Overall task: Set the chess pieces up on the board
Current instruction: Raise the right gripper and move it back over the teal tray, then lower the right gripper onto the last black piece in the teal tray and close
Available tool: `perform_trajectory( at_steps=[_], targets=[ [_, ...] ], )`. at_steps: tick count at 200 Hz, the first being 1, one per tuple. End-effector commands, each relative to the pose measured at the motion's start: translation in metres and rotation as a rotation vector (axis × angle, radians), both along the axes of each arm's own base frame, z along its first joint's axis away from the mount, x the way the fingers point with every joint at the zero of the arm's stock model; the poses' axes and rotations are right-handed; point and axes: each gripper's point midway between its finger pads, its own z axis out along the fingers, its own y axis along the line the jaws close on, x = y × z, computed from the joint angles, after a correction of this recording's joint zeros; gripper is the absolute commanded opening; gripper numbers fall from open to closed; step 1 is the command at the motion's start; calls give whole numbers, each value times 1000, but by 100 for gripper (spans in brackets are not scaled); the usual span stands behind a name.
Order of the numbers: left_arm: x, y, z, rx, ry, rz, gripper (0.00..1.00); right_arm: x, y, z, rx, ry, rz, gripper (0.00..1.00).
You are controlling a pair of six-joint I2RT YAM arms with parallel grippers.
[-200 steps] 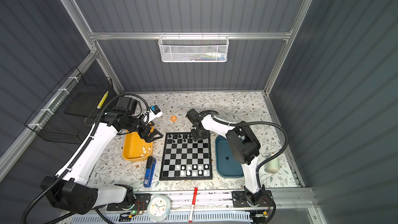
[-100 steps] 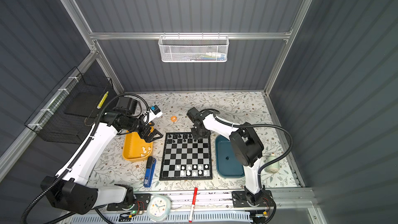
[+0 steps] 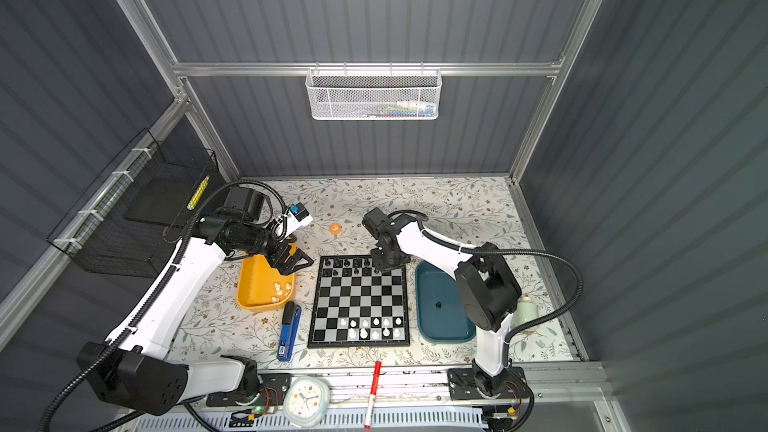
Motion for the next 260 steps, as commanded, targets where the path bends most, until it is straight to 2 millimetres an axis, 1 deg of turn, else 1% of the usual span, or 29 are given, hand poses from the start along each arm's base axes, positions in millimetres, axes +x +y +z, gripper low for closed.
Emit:
perform_trajectory(
  at_steps=[1,16,33,50,71,90,110,123,134,149,165,187,204,260],
  targets=[
    [-6,1,5,9,-20,-18,99,-15,-15,17,-17,-9,-10,28],
    [-6,1,6,7,-22,-20,100,-22,-25,27,-19,-24,-27,28],
    [-6,0,7,4,-24,-22,100,-34,-44,35,-44,-34,-60,28],
    [-5,0,8,3,-25,-23,99,-47,-63,36,-56,-33,-101,28],
    [-5,-1,8,0,-21,-27,100,-65,-95,28,-65,-17,-185,28],
    [-4,-2,9,-6,-21,-31,100,-81,-125,14,-50,9,-290,28],
    [-4,-3,8,-6,-17,-34,100,-92,-150,2,-33,24,-384,28],
    [-2,-3,8,-6,-17,-36,100,-98,-159,-4,-9,36,-426,28],
    [-2,-4,9,-9,-16,-38,100,-99,-163,-7,0,30,-439,28],
    [-2,-4,9,-11,-14,-38,100,-97,-161,-7,16,30,-445,29],
    [-1,-4,9,-9,-14,-37,99,-96,-162,-12,15,57,-459,30],
    [-2,-4,8,-9,-12,-35,100,-93,-155,-21,42,72,-453,30],
    [-3,-3,7,-5,-10,-34,99,-92,-154,-24,49,68,-456,31],
    [-2,-3,8,-6,-13,-31,100,-92,-153,-40,22,109,-448,30]
  ],
)
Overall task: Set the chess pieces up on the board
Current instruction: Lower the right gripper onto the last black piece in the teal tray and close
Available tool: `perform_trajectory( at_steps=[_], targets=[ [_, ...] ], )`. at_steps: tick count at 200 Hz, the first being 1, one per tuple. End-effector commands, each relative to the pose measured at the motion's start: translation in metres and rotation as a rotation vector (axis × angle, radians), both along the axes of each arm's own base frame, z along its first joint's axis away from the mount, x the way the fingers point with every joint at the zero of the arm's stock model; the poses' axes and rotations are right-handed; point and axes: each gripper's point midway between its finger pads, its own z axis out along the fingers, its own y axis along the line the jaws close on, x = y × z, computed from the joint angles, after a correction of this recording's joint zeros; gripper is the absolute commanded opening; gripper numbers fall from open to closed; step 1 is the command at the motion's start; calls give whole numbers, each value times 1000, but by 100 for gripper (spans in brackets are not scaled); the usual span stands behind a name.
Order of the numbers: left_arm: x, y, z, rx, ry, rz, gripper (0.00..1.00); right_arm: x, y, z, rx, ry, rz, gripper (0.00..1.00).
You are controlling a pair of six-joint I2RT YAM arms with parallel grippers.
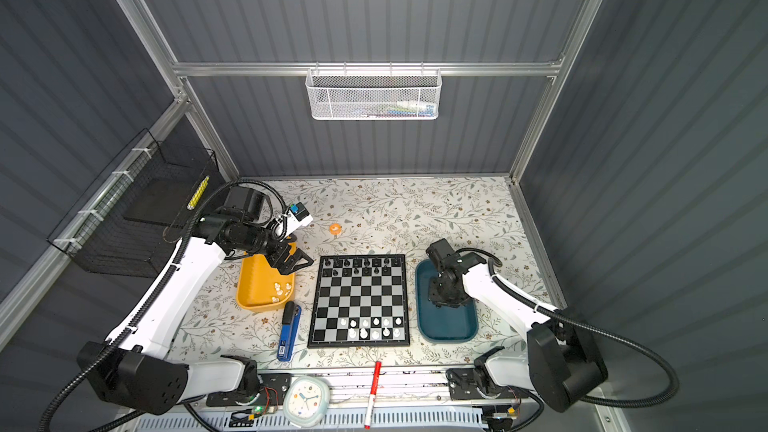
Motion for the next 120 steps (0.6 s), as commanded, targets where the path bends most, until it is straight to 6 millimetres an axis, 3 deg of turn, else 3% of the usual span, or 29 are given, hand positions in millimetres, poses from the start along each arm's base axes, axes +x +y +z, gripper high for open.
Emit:
perform_trajectory(
  at_steps=[1,120],
  targets=[
    [-3,-3,7,-8,-6,-23,99,-2,0,-8,0,23,-8,30],
    [-4,-3,5,-7,1,-23,100,-3,-2,-28,-34,73,12,26]
  ],
)
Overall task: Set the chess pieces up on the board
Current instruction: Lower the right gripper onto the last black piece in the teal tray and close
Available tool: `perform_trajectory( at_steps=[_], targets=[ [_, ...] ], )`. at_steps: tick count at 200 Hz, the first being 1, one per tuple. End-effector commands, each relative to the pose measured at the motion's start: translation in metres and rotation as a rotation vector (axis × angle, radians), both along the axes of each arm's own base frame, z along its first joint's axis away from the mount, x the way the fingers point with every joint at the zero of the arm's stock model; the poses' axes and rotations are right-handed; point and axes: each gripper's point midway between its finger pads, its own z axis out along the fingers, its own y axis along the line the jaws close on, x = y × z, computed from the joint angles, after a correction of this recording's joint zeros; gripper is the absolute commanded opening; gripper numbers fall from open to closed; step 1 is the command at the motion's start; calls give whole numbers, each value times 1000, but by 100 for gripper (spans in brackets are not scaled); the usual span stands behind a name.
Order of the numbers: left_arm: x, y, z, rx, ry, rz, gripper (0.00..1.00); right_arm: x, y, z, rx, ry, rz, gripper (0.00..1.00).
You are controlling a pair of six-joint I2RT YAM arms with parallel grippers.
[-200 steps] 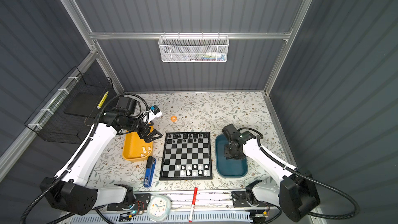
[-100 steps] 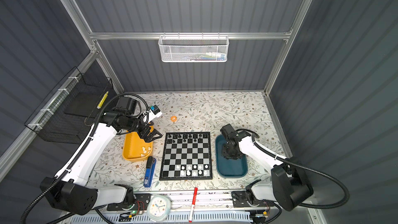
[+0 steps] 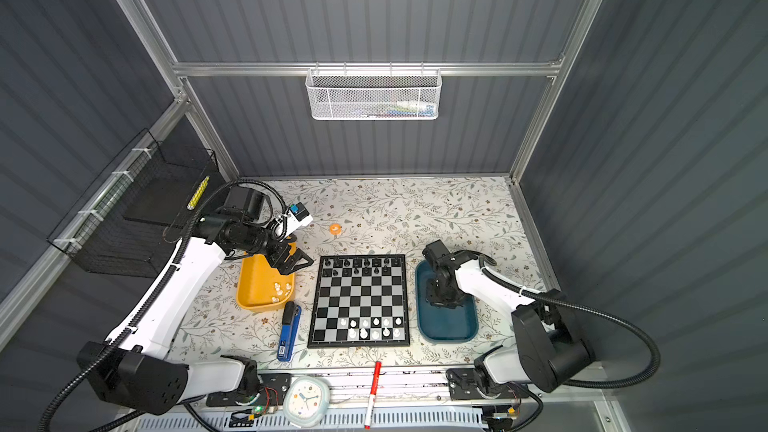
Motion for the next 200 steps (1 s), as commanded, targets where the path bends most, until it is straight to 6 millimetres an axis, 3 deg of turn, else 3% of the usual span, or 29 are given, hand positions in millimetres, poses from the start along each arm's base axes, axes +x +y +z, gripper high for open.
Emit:
perform_trajectory(
  at_steps=[1,200],
  targets=[
    [-4,-3,4,-7,2,-24,100,-4,-2,-6,-7,19,3,25],
    [-5,-1,4,0,-3,-18,100,-5,-4,-11,-16,26,18,15]
  ],
)
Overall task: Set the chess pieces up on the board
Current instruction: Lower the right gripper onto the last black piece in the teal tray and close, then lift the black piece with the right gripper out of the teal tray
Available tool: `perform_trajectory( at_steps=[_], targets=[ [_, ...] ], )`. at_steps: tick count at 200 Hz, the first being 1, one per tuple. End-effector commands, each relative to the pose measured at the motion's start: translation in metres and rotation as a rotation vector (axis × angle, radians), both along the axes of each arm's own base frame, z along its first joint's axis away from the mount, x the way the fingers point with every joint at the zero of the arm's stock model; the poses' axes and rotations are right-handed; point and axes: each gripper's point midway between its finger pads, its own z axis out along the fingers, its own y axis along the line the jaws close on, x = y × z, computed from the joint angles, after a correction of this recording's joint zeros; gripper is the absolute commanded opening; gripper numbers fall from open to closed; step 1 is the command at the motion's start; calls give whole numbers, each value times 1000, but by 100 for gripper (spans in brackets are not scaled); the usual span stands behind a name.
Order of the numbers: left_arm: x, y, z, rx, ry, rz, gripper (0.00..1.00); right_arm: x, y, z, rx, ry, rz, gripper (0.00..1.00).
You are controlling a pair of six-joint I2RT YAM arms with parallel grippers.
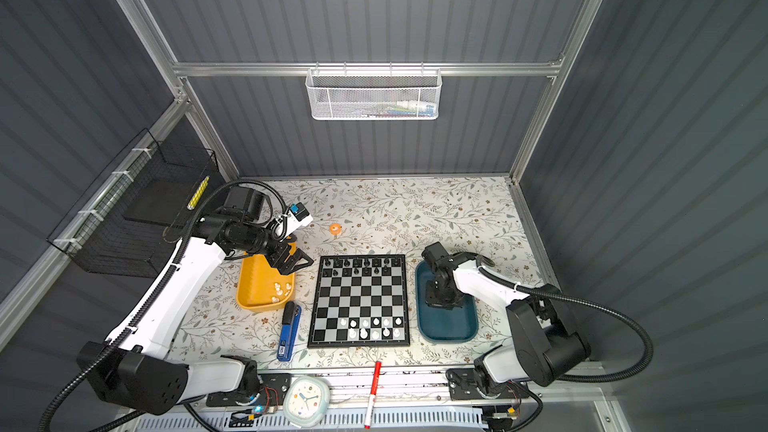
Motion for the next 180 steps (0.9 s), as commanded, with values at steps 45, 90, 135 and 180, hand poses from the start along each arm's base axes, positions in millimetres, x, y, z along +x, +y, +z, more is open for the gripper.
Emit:
perform_trajectory(
  at_steps=[45,90,135,180],
  targets=[
    [-5,-1,5,-1,-6,-16,100,-4,-4,1,-12,11,12,14],
    [-6,0,5,1,-7,-15,100,-1,-5,9,-33,5,29,14],
    [-6,0,4,3,-8,-14,99,7,-3,24,-37,-21,45,14],
    [-5,-1,5,-2,-5,-15,100,15,0,38,-40,-43,66,14]
  ],
)
